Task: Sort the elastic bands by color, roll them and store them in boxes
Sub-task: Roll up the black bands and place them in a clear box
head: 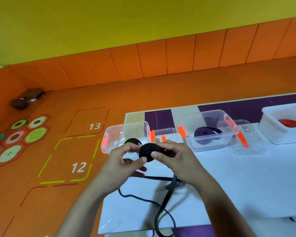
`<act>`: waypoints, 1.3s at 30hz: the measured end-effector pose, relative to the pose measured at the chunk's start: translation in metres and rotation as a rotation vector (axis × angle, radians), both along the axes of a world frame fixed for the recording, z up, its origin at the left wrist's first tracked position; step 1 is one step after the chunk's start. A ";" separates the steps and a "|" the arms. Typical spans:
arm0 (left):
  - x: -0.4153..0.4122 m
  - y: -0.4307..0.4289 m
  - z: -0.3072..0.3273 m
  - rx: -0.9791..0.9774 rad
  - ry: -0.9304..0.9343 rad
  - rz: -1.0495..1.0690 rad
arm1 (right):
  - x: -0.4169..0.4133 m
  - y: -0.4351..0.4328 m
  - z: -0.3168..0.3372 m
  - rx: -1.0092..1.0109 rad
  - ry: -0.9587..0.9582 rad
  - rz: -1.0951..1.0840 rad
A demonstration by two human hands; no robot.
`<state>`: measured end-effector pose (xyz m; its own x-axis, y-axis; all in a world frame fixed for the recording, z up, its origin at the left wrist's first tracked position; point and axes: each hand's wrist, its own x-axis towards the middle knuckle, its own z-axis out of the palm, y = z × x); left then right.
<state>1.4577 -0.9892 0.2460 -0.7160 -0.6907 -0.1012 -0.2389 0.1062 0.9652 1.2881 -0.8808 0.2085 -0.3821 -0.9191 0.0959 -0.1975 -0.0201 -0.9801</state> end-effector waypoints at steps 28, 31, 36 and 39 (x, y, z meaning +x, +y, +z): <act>0.017 -0.018 0.009 -0.249 -0.164 -0.192 | -0.002 0.002 -0.001 0.080 0.026 0.158; 0.016 -0.019 0.011 -0.249 -0.122 -0.194 | 0.000 0.002 0.001 0.036 -0.014 0.097; 0.007 -0.010 0.003 -0.030 0.160 -0.003 | 0.002 -0.002 -0.003 -0.075 -0.110 -0.007; -0.003 -0.001 -0.006 0.195 0.308 0.070 | 0.009 -0.006 -0.007 -0.103 -0.185 -0.074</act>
<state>1.4550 -0.9899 0.2402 -0.6852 -0.7279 -0.0230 0.0660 -0.0935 0.9934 1.2970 -0.8870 0.2013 -0.4675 -0.8772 0.1096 -0.0190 -0.1139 -0.9933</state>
